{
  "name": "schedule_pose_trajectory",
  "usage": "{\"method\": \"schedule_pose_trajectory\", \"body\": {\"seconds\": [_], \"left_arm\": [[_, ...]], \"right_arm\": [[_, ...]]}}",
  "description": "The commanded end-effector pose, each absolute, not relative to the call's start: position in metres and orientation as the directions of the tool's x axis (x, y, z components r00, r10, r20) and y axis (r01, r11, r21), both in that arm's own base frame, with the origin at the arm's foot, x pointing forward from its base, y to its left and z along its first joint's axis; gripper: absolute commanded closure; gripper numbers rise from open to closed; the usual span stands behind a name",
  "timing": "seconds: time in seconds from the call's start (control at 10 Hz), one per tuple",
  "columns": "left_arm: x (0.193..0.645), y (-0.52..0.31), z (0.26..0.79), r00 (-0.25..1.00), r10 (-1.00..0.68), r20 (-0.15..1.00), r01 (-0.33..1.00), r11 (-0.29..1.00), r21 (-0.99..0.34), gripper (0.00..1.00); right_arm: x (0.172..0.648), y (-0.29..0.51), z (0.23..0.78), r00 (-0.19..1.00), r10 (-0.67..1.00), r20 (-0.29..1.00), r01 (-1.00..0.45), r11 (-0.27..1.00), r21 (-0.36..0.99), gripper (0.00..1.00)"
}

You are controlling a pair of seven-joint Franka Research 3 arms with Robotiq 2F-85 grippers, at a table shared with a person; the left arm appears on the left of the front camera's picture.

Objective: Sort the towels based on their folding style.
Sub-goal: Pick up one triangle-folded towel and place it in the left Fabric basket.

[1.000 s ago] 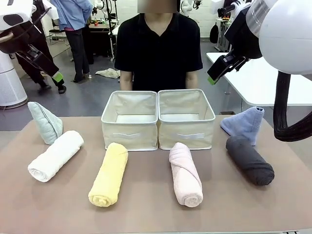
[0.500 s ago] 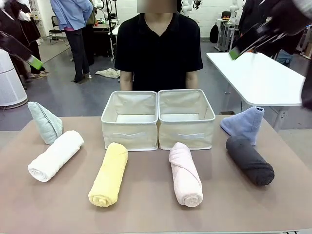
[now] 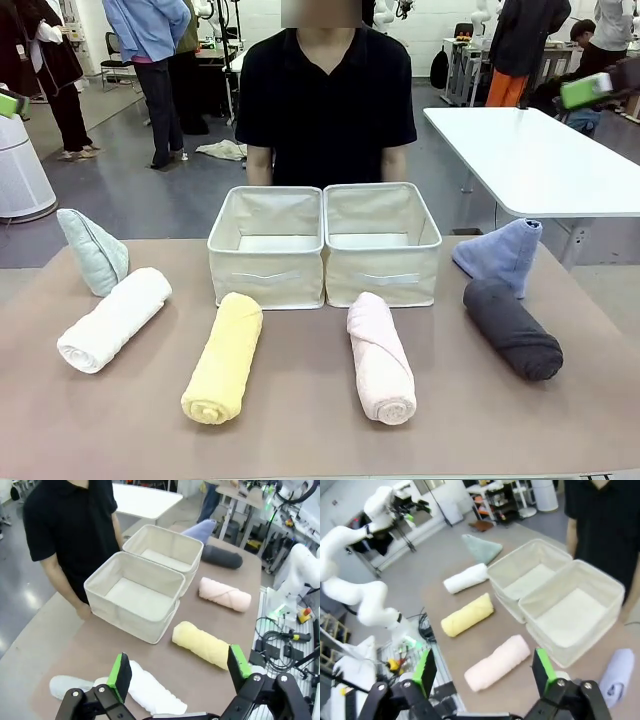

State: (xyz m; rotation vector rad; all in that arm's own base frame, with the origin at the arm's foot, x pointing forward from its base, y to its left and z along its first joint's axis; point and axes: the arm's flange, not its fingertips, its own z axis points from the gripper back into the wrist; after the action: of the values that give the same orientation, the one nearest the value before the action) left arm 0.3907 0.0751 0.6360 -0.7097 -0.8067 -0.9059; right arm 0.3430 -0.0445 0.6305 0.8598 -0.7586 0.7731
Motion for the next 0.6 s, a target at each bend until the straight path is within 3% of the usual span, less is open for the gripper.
{"method": "schedule_pose_trajectory", "body": {"seconds": [0.0, 0.5], "left_arm": [[0.395, 0.105, 0.628, 0.416, -0.331, 0.847, 0.844, 0.488, -0.223, 0.0], [0.372, 0.17, 0.619, 0.513, -0.298, 0.805, 0.747, 0.617, -0.248, 0.0]], "right_arm": [[0.35, -0.07, 0.618, 0.554, 0.246, 0.795, -0.78, 0.487, 0.393, 0.0], [0.316, -0.111, 0.606, 0.502, 0.238, 0.831, -0.783, 0.533, 0.321, 0.0]]}}
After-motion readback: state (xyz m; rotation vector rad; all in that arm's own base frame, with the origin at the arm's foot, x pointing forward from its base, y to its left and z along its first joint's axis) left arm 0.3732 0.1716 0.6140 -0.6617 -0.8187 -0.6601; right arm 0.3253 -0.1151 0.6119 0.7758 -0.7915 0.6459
